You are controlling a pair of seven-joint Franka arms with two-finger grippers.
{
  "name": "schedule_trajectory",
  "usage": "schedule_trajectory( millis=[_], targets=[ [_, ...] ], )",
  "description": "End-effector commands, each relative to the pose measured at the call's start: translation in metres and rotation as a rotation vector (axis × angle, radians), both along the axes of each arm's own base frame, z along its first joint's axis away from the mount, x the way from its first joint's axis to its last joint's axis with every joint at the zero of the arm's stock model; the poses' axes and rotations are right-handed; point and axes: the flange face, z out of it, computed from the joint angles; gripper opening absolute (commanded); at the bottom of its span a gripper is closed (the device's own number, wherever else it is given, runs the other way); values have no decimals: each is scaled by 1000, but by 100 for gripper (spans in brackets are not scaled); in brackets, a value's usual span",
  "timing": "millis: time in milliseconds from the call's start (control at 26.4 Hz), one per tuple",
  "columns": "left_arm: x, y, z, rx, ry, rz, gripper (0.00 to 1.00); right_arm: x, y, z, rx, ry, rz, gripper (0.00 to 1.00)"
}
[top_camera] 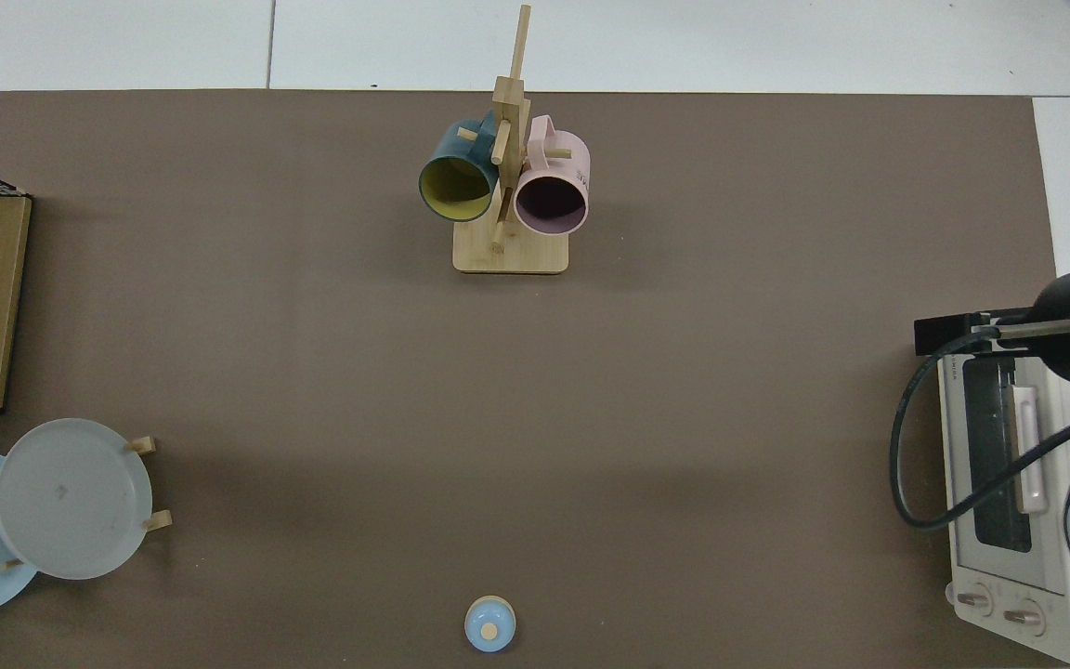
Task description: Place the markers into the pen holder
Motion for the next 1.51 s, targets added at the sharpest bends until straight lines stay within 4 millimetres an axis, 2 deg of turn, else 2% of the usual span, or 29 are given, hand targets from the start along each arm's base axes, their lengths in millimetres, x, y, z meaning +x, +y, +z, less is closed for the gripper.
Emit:
schedule_trajectory(
  millis=[0, 189, 303, 416, 492, 643, 719, 870, 984, 1135, 1211, 1476],
  targets=[
    [5, 5, 16, 108, 77, -46, 0, -5, -10, 2, -14, 14, 7, 100],
    [-7, 32, 29, 116, 121, -52, 0, -4, -21, 2, -13, 16, -15, 100],
    [-11, 37, 46, 125, 140, -94, 0, -5, -23, 2, -14, 24, -20, 100],
    [-14, 43, 73, 198, 143, -113, 0, -6, -25, 1, -10, 41, -26, 100],
    [-17, 50, 79, 219, 143, -115, 0, -4, -33, -1, 13, 47, -41, 100],
    [-33, 95, 89, 252, 105, -74, 0, -4, -44, -4, 28, 69, -37, 100],
    [-32, 104, 89, 276, 99, -116, 0, -4, -44, -6, 39, 89, 16, 100],
    [-30, 120, 73, 293, 133, -100, 0, -1, -48, -4, 56, 82, 60, 100],
    [-28, 121, 50, 284, 159, -91, 0, 0, -55, -4, 54, 76, 46, 100],
    [-25, 115, 37, 302, 163, -79, 0, 0, -56, -3, 51, 73, 43, 100],
    [-22, 116, 20, 307, 149, -82, 0, -1, -54, -2, 55, 70, 45, 100],
    [-8, 115, 5, 342, 58, -136, 0, -4, -51, 2, 69, 63, 50, 100]
  ],
)
